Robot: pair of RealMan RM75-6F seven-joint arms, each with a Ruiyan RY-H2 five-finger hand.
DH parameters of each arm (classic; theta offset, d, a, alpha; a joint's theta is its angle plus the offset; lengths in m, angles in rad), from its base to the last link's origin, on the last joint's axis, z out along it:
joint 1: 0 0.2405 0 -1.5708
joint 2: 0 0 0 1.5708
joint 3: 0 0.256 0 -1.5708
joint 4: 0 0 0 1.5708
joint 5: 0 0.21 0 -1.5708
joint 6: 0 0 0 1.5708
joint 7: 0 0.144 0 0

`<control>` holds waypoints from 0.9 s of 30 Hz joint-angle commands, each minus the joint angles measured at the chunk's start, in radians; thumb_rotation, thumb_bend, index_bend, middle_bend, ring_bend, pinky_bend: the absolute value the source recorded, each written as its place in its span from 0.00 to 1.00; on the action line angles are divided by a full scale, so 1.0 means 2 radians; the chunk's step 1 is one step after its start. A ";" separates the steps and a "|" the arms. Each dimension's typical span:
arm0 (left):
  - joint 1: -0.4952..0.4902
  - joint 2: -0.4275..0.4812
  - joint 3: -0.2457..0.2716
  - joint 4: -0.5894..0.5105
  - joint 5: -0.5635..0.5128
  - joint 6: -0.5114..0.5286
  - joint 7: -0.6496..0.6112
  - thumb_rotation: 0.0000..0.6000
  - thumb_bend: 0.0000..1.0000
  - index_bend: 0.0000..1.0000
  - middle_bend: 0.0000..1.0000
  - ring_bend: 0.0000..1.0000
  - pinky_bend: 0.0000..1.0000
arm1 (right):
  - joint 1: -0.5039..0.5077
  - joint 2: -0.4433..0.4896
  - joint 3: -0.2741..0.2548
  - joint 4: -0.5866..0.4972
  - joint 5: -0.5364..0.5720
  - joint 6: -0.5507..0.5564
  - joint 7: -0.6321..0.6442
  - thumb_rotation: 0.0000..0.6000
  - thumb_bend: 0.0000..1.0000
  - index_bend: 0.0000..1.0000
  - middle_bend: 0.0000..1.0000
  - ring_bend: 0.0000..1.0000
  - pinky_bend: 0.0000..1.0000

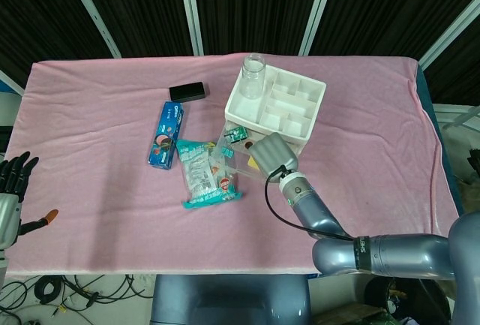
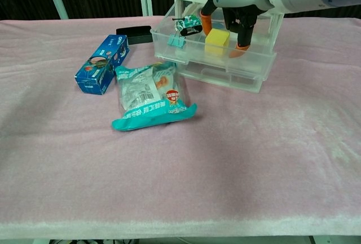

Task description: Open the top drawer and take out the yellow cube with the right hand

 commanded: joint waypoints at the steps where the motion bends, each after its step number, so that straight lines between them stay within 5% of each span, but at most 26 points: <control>1: 0.000 0.000 0.000 0.000 -0.001 0.000 -0.001 1.00 0.00 0.00 0.00 0.00 0.00 | 0.002 -0.003 -0.001 0.003 0.001 0.001 0.005 1.00 0.16 0.34 0.90 0.96 0.88; 12: 0.000 0.001 -0.001 -0.002 -0.002 -0.002 -0.001 1.00 0.00 0.00 0.00 0.00 0.00 | 0.004 -0.001 -0.006 0.002 -0.009 0.007 0.020 1.00 0.31 0.55 0.91 0.96 0.88; 27: 0.000 0.002 0.000 -0.002 -0.002 -0.002 -0.002 1.00 0.00 0.00 0.00 0.00 0.00 | 0.008 0.026 -0.003 -0.033 -0.021 0.031 0.028 1.00 0.32 0.58 0.91 0.96 0.88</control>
